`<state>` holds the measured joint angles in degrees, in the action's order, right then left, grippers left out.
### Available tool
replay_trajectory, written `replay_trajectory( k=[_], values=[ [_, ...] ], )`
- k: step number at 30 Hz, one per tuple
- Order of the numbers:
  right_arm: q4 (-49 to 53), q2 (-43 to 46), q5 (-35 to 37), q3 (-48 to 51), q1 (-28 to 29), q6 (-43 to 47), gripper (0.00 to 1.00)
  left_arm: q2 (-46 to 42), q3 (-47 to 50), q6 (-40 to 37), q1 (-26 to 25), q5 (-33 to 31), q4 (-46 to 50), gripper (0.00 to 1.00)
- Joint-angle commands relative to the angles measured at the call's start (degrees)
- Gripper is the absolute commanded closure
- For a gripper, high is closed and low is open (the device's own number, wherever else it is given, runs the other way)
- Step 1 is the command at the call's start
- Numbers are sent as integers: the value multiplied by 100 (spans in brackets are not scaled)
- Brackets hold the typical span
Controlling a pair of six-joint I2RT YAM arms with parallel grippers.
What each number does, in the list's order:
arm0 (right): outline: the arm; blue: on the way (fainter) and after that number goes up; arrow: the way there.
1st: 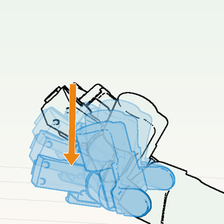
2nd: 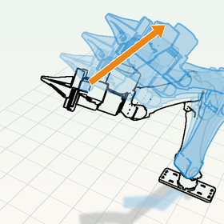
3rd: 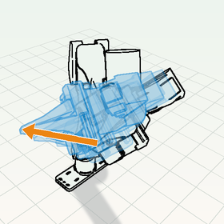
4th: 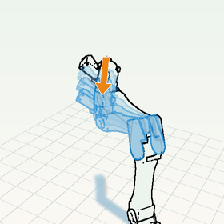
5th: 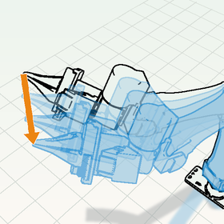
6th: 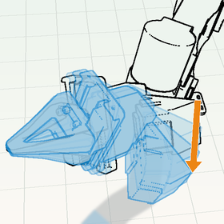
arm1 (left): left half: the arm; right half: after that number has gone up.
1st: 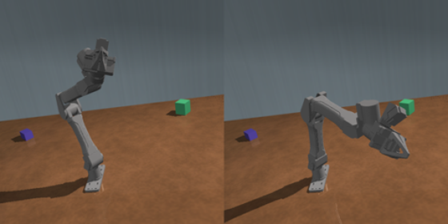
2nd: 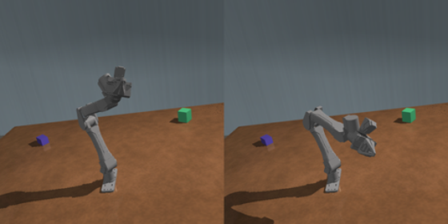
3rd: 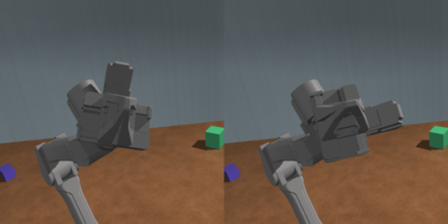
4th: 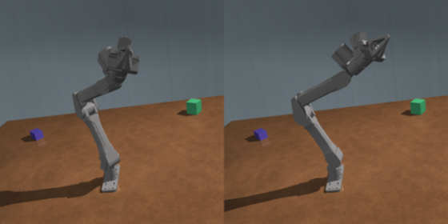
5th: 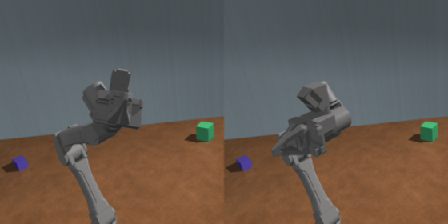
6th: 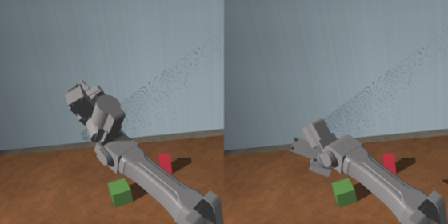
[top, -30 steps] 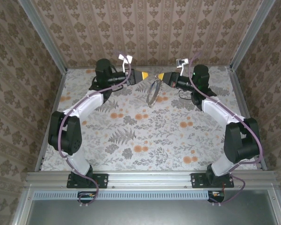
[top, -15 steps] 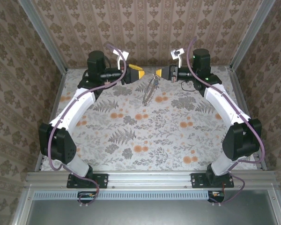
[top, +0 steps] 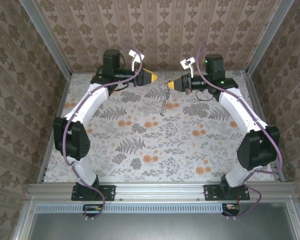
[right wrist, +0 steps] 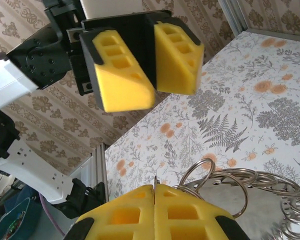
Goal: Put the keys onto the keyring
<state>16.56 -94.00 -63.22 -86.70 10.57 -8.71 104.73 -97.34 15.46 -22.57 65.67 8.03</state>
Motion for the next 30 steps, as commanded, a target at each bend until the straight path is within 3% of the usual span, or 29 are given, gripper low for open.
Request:
replay_trajectory(
  k=[1, 10, 16, 30],
  values=[
    [-86, 141, -371, 152, -37, 251, 100, 264, -655, -508, -123, 528, 631, 71],
    [-595, 394, -234, 769, -37, 88, 100, 532, -1226, -1411, -127, 1142, 1599, 74],
    [-456, 430, -359, 628, -38, 117, 100, 675, -1445, -2336, -21, 1353, 2497, 74],
    [-343, 179, -463, 127, -20, 10, 100, 903, -1472, -2479, -178, 1519, 2370, 74]
  ],
)
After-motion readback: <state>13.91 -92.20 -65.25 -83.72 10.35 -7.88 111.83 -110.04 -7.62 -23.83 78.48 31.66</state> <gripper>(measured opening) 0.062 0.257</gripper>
